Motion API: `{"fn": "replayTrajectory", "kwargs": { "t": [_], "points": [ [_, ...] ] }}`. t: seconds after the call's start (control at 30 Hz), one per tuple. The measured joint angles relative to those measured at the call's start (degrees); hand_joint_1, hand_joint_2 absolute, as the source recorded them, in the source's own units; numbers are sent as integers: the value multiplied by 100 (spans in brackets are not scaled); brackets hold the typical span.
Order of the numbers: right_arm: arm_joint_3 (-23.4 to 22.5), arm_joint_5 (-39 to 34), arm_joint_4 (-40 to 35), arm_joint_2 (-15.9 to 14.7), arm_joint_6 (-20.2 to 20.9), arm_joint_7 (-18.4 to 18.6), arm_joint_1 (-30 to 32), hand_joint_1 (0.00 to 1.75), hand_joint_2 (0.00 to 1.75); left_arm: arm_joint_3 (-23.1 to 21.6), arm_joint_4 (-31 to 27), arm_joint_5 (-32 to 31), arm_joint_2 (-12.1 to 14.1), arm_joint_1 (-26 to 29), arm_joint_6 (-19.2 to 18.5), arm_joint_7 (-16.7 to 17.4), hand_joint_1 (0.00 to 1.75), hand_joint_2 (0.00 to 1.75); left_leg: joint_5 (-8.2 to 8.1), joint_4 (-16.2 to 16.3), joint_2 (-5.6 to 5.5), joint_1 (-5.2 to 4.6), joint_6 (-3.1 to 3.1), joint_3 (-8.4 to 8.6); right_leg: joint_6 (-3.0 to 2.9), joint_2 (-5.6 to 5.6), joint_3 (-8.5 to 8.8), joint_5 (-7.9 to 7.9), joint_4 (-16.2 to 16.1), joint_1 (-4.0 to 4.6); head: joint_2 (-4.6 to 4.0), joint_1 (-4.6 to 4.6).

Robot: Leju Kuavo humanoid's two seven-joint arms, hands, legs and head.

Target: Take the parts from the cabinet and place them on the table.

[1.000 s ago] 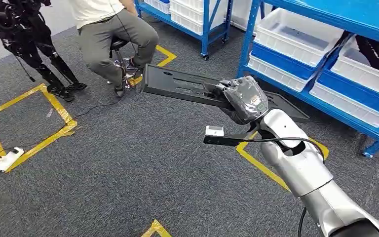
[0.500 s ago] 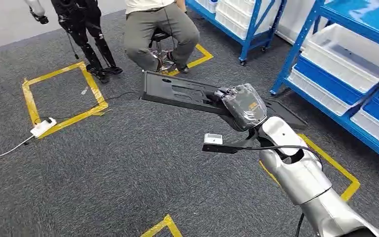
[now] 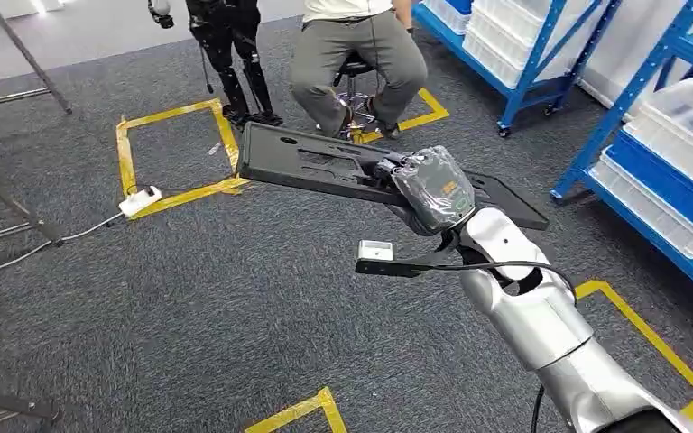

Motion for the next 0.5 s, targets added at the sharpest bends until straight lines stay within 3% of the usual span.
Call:
{"fn": "replayTrajectory", "kwargs": {
  "t": [0.07, 0.1, 0.13, 0.17, 0.2, 0.27, 0.3, 0.33, 0.37, 0.43, 0.47, 0.5],
  "points": [
    [0, 0, 0, 17, 4, 0, -5, 175, 175, 0, 0, 0, 11, -10, 11, 0, 0, 175, 416, -965, 185, 93, -106, 583, 88, -138, 21, -50, 37, -47, 0, 4],
    [0, 0, 0, 31, 9, 0, -29, 175, 175, 0, 0, -4, 4, -25, 28, 2, 0, 175, 469, -1386, 446, 122, -158, 828, 163, -203, 19, -98, 105, -18, 0, 2],
    [-9, -2, 0, 28, 11, 0, -45, 175, 175, 0, 0, -9, -37, -54, 48, 13, 0, 175, 476, -1361, 421, 62, -95, 810, 227, -239, -64, -144, 144, 31, 0, -7],
    [-4, 2, 0, 35, 13, 0, -56, 175, 175, 0, 0, -9, -35, -65, 55, 15, 0, 175, 469, -1342, 334, 27, 7, 787, 275, -291, -15, -157, 130, 42, 0, 64],
    [4, 4, 0, 63, 11, -2, -67, 175, 175, -2, 0, -11, -35, -57, 59, 20, 0, 175, 464, -1348, 261, -30, 72, 773, 330, -344, 31, -154, 106, 64, 0, 81],
    [28, -2, 0, 111, 9, -15, -64, 175, 175, -2, 0, -9, -28, -54, 74, 20, 0, 175, 502, -1379, 128, -90, 209, 766, 440, -443, 66, -166, 92, 12, 0, 68],
    [28, -9, 2, 109, 7, -17, -60, 175, 175, 0, 0, -9, -24, -49, 79, 17, 0, 175, 519, -1394, 72, -75, 258, 774, 445, -183, -9, -251, 209, -36, 0, 89],
    [24, -20, 2, 107, 4, -20, -63, 175, 175, 0, 0, -9, -20, -46, 87, 15, 0, 175, 521, -1393, 34, -74, 321, 768, 404, 69, -142, -403, 480, -44, 0, 98],
    [26, -31, 4, 109, 4, -20, -61, 175, 175, 2, 0, -9, -15, -50, 92, 4, 0, 175, 519, -1392, -35, -80, 355, 763, 358, 195, -375, -621, 991, -47, 0, 107],
    [39, -31, 20, 98, 9, -20, -38, 175, 175, 0, 0, -11, -13, -50, 92, -18, 0, 175, 510, -1391, -193, -101, 380, 762, 343, 268, -877, -893, 1897, -30, 0, 116],
    [42, -31, 31, 98, 9, -20, -35, 175, 175, 0, 0, -15, -15, -45, 92, -35, 0, 175, 511, -1389, -284, -121, 381, 763, 373, 293, -994, -873, 2033, -8, 0, 114],
    [44, -31, 35, 98, 9, -20, -35, 175, 175, 0, 0, -20, -15, -43, 92, -44, 0, 175, 512, -1387, -377, -138, 382, 765, 403, 300, -966, -756, 1880, -1, 0, 114]
  ]
}}
